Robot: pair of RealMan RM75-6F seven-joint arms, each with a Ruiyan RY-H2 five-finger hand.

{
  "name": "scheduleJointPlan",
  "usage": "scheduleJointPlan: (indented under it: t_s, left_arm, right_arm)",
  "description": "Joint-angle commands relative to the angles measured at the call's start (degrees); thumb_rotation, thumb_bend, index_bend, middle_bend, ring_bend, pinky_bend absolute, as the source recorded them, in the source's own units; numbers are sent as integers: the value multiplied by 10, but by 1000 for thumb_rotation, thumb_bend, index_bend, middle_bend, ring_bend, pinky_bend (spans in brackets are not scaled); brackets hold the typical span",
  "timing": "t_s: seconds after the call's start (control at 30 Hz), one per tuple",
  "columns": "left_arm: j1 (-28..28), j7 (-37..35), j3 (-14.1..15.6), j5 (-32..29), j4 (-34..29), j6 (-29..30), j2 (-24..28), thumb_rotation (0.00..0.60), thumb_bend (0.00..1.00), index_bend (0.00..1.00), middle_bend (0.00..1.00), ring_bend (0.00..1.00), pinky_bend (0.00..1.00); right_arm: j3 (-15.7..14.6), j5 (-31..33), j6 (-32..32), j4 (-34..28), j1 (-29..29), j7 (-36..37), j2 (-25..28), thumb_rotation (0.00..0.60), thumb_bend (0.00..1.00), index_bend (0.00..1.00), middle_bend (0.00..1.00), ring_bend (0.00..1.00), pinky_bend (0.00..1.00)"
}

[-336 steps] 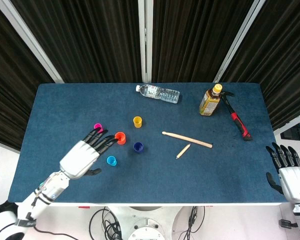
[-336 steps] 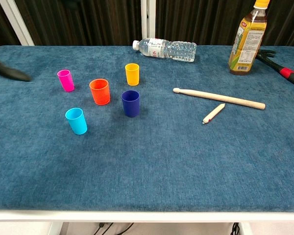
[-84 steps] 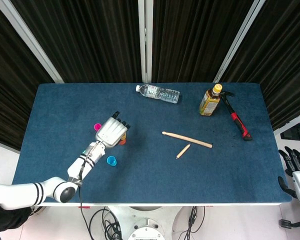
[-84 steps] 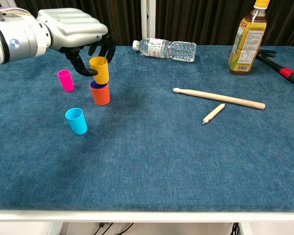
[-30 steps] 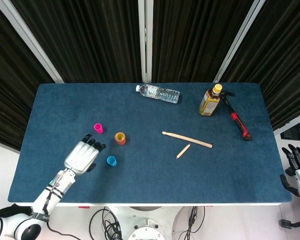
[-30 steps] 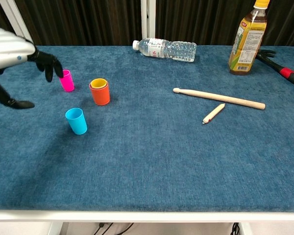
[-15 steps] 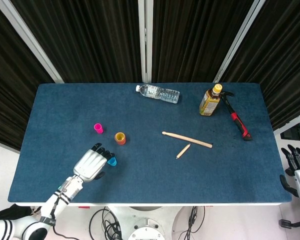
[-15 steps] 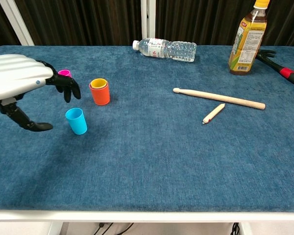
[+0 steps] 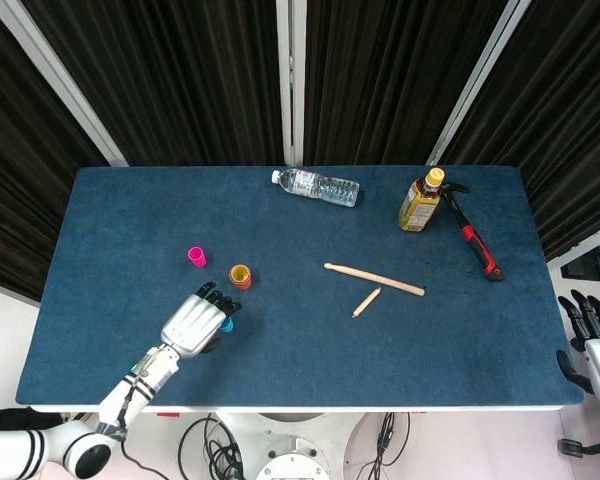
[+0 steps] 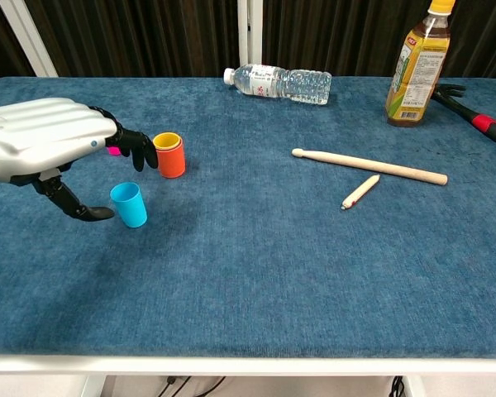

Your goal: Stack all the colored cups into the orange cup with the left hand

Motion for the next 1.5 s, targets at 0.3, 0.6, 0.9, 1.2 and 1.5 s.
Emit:
scheduleJointPlan:
  t_s: [0.3, 0.6, 0.9, 1.2, 1.5]
  left_arm:
    - [-1, -4, -3, -1, 39, -23, -18, 600, 224, 282, 294, 259, 183]
    - [1, -19, -8, 12, 71, -25, -37, 600, 235, 363, 349, 347, 201]
    - [-3, -35, -12, 27, 94, -35, -44, 600, 234, 421, 402, 397, 216]
    - [-5, -48, -16, 38, 103, -39, -47, 600, 256, 457, 432, 439, 248]
    - [-6, -47, -17, 40, 113, -47, -48, 600, 323, 488, 461, 474, 265]
  right_arm:
    - [0, 5, 0, 6, -2, 6, -2, 600, 327, 0, 0, 0, 0]
    - [0, 9, -6, 10, -2, 6, -4, 600, 327, 0, 0, 0, 0]
    - [0, 12, -9, 13, -2, 9, -6, 600, 327, 0, 0, 0, 0]
    - [0, 15, -16, 18, -1, 11, -7, 600, 327, 0, 0, 0, 0]
    - [-1, 17, -17, 17, -2, 8, -7, 600, 327, 0, 0, 0, 0]
